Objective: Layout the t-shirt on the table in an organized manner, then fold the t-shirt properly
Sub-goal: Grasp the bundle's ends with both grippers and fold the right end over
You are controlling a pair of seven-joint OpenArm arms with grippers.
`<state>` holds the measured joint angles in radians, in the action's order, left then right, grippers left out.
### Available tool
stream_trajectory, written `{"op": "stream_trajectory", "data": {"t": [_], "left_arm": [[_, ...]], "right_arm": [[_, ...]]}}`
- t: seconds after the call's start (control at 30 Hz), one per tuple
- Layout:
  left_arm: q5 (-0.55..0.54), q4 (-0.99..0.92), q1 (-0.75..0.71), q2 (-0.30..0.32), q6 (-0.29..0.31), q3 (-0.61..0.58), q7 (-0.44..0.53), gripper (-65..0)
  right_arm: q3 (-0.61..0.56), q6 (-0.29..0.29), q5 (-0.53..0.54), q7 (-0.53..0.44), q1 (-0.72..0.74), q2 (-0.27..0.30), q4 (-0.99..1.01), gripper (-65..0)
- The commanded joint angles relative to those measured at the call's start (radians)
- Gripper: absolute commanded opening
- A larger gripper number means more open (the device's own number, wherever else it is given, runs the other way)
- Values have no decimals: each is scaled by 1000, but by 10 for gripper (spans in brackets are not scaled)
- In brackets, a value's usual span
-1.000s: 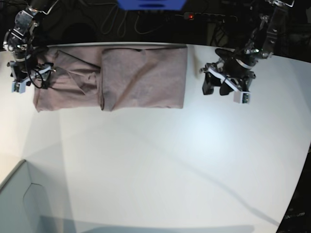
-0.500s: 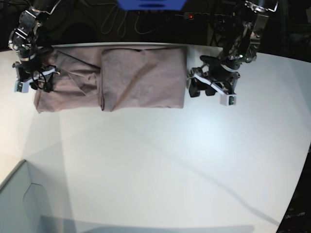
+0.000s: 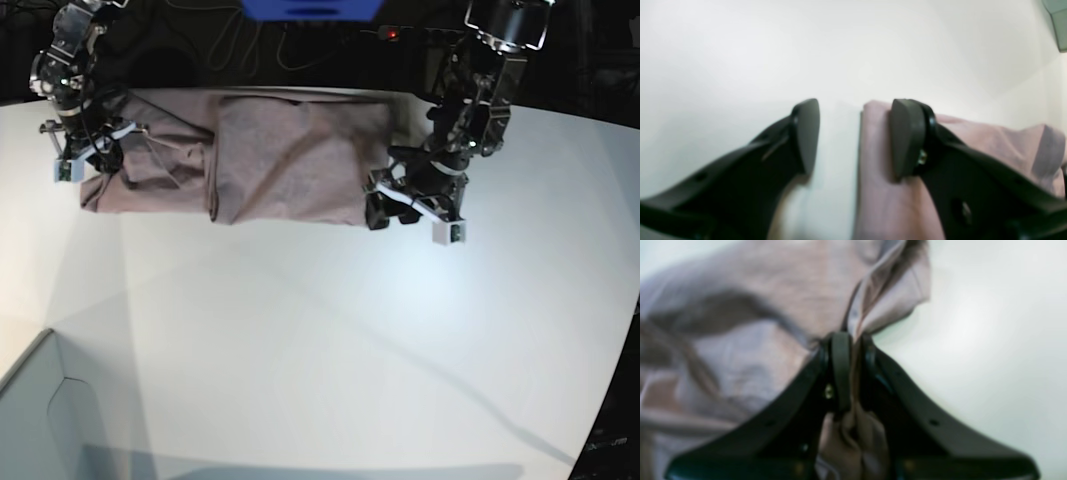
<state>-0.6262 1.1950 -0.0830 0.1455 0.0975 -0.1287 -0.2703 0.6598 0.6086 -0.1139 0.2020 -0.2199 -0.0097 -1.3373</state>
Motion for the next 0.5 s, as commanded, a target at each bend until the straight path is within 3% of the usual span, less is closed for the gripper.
{"op": "stream_trajectory", "data": {"t": [0.0,0.27,0.47], "left_arm": [[2,-4,2,-4,-14,-1,-34,-315],[4,-4,12,-20,-14,-1,-34,-315],[4,-11,35,-13,-14,-1,-34,-315]], "right_arm": [[1,4,15,-26,-5,-3,-61,-650],[-16,4,10,-26,-52,-134,-377,-650],[-170,4,10,-26,-146,-147,-522,-650]]}}
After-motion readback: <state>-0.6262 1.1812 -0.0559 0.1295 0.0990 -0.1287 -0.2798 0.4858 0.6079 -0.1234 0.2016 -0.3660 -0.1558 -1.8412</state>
